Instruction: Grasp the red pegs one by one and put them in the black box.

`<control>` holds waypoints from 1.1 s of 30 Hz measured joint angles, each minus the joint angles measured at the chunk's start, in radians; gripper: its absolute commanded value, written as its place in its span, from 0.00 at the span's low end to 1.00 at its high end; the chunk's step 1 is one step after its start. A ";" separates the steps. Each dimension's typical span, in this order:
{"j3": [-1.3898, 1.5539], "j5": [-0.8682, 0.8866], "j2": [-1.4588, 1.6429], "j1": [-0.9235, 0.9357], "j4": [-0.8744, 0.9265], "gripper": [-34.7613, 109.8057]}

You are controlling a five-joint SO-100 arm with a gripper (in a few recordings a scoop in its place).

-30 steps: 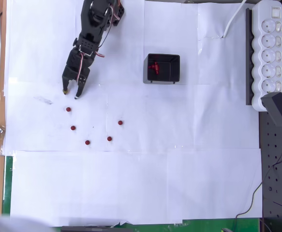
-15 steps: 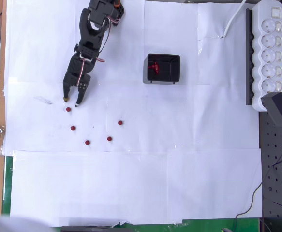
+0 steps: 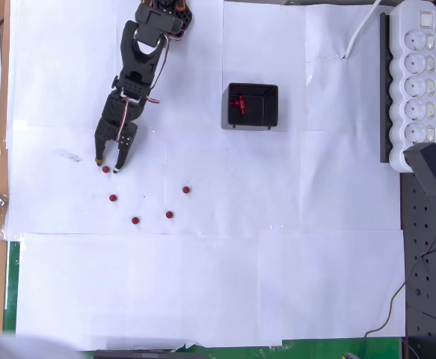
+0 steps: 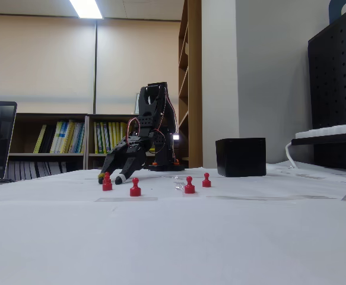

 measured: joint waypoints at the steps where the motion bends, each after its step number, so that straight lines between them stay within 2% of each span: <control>1: 0.006 0.000 0.000 0.000 0.000 0.34; 19: 0.044 0.000 0.034 -0.012 -0.012 0.34; 25: 0.046 0.000 0.034 -0.012 -0.008 0.24; 33: 0.083 -0.014 0.021 -0.012 0.077 0.24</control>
